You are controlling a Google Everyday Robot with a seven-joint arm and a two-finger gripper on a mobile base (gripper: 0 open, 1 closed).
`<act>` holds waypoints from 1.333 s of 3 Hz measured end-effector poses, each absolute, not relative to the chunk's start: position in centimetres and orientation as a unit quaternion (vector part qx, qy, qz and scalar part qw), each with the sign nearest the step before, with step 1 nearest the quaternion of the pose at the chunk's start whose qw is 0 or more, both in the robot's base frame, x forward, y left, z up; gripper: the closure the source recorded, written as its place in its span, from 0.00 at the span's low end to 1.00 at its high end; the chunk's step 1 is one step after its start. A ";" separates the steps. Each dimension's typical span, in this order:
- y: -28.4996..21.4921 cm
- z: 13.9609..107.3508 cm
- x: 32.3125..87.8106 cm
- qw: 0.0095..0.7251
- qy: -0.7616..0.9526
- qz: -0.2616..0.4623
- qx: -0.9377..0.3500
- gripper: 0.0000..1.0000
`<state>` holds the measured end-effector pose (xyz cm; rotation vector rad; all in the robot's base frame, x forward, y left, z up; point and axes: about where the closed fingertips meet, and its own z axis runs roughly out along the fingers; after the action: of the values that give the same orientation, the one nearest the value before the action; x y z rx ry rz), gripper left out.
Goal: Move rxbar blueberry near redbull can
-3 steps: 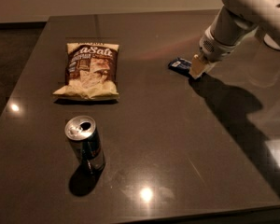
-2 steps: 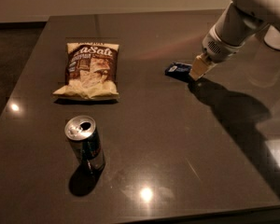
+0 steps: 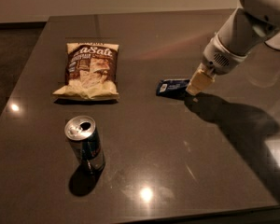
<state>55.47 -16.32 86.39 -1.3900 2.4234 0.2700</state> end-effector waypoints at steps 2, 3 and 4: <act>-13.4 86.1 49.3 0.138 0.784 0.135 -0.590 1.00; -11.2 87.2 47.0 0.132 0.750 0.146 -0.632 1.00; -9.6 88.0 45.4 0.128 0.723 0.154 -0.661 1.00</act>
Offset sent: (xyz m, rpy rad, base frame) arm -0.0992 0.0486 0.0020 0.0315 0.0670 0.4211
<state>45.45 -9.60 87.99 -1.9231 2.1035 0.4488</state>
